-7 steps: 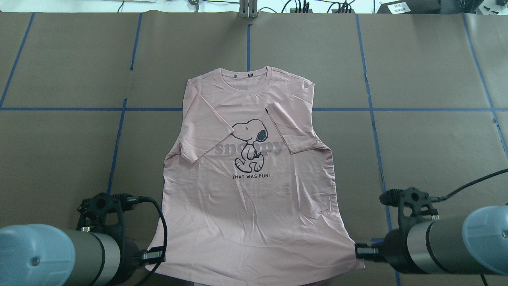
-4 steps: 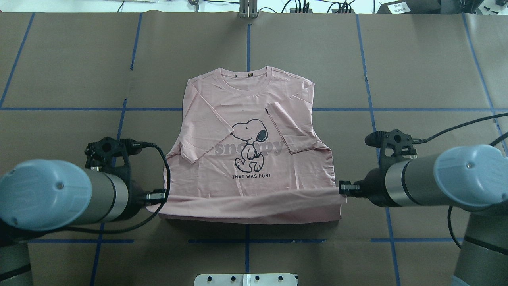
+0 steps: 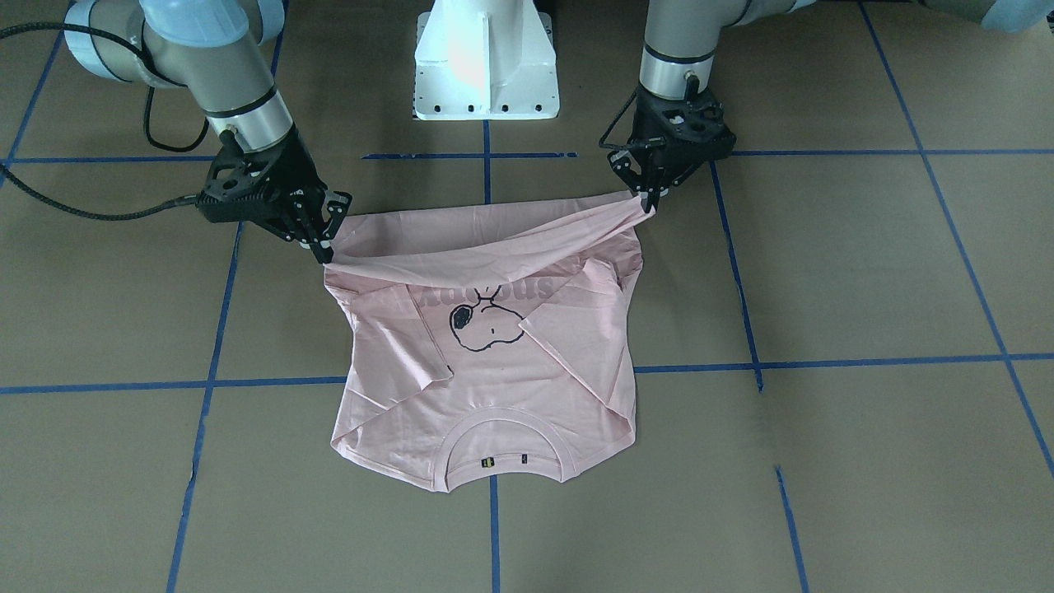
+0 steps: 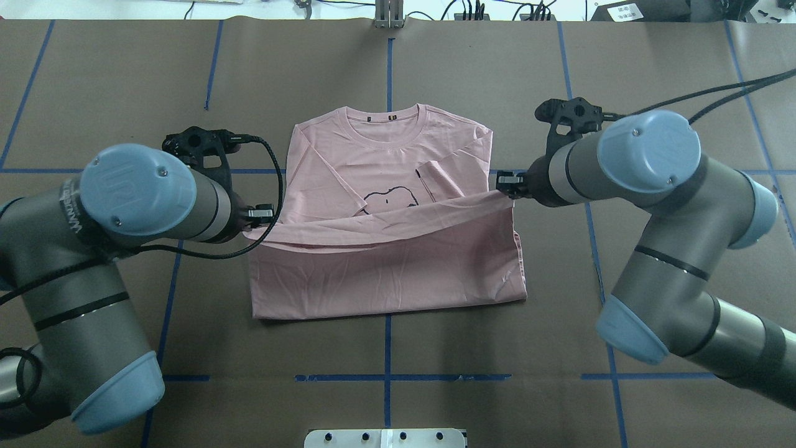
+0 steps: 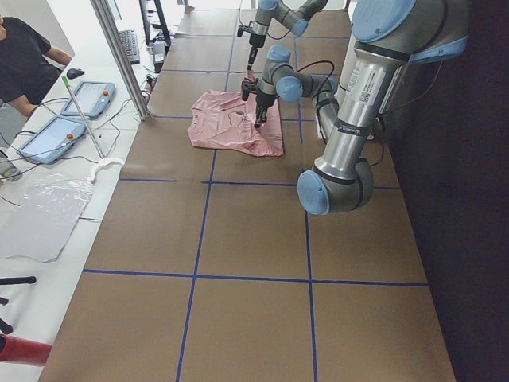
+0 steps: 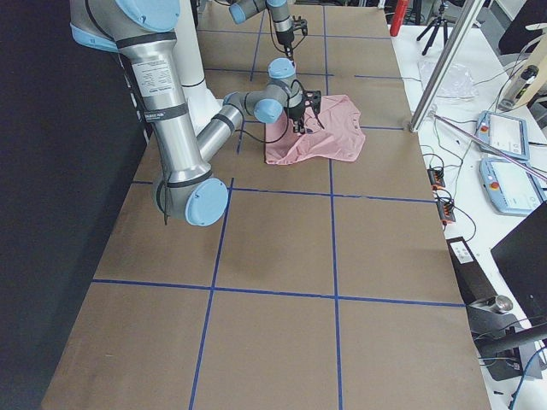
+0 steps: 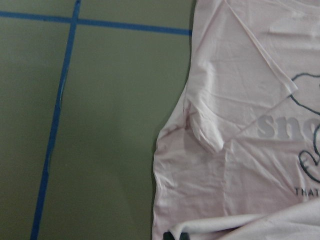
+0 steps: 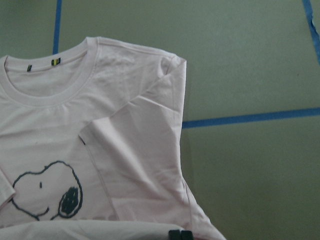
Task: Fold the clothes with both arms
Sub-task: 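Carry the hem with both grippers over the collar and lay it down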
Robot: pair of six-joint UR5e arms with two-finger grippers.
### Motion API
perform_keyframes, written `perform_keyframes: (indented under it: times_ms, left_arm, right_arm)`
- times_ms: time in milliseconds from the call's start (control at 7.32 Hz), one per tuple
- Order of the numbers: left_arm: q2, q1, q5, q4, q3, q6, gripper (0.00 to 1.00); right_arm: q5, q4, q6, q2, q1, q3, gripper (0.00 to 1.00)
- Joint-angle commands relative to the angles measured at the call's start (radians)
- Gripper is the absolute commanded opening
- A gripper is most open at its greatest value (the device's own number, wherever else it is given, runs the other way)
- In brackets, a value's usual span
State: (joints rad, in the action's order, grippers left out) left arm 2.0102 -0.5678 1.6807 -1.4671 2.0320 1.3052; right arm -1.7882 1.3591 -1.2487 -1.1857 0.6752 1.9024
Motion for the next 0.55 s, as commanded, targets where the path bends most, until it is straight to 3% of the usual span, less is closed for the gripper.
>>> perform_keyframes:
  times_ms: [0,137,410]
  left_arm:
    - [0.034,-0.09,-0.001,-0.125,-0.158,-0.079,0.0]
    - [0.054,-0.127,-0.001,-0.171,-0.223,-0.087,0.0]
    - [0.131,-0.17,0.001,-0.263,-0.373,-0.092,0.0]
  right_arm:
    - [0.0,-0.002,0.038,0.13,0.093,-0.182,0.0]
    - [0.0,-0.003,0.061,0.209,0.122,-0.288,0.0]
    - [-0.002,-0.195,0.06,0.27,0.153,-0.493,0.0]
